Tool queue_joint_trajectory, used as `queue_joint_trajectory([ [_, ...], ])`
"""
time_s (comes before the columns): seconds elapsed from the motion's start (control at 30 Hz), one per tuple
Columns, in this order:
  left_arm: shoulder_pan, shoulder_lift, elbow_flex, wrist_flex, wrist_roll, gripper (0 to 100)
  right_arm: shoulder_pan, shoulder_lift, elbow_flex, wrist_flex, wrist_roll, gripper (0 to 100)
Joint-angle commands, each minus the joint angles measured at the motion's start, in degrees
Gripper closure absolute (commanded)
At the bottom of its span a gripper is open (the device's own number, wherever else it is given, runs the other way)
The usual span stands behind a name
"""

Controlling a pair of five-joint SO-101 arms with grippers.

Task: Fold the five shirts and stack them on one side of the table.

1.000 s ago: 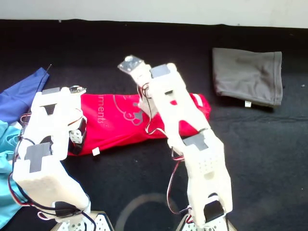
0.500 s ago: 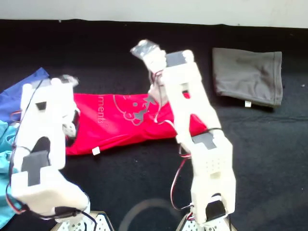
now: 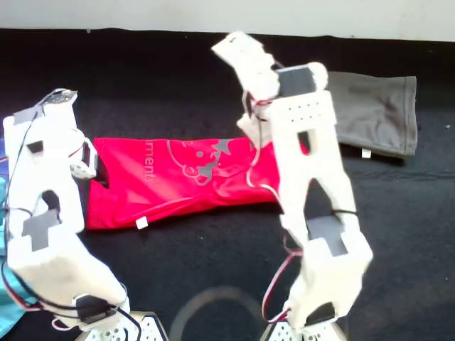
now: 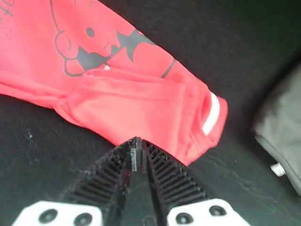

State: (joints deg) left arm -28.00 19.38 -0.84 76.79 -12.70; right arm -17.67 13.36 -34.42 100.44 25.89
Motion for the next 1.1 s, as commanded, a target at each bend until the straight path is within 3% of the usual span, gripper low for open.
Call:
queue_joint_trajectory([
  [0.0, -0.31, 6.55, -8.66, -0.70, 0.44, 78, 4.00, -13.05, 9.27, 0.57, 0.70, 99.3],
  [0.1, -0.22, 13.32, -13.14, -0.09, 0.18, 78, 6.90, -22.55, 18.15, 0.40, 0.88, 99.3],
  [0.43, 4.97, 24.66, -25.01, 14.68, 0.35, 78, 14.37, -42.07, 35.47, 0.40, 4.66, 99.3],
  [0.5, 5.05, 26.15, -26.15, 15.65, 0.35, 82, 16.92, -44.18, 38.11, 0.40, 4.66, 99.3],
  [0.6, 4.53, 28.35, -27.82, 16.09, 0.18, 98, 21.05, -46.55, 42.42, -0.31, 4.66, 99.3],
  [0.7, 2.51, 29.76, -29.67, 16.53, -0.18, 98, 26.33, -48.75, 47.43, -2.51, 4.66, 99.3],
  [0.87, -3.91, 29.93, -36.18, 19.25, -6.86, 99, 35.47, -53.49, 57.45, -8.66, 4.40, 99.3],
  [1.07, -12.00, 29.93, -50.68, 24.00, -11.08, 99, 40.48, -62.20, 75.65, -16.75, 4.66, 99.3],
])
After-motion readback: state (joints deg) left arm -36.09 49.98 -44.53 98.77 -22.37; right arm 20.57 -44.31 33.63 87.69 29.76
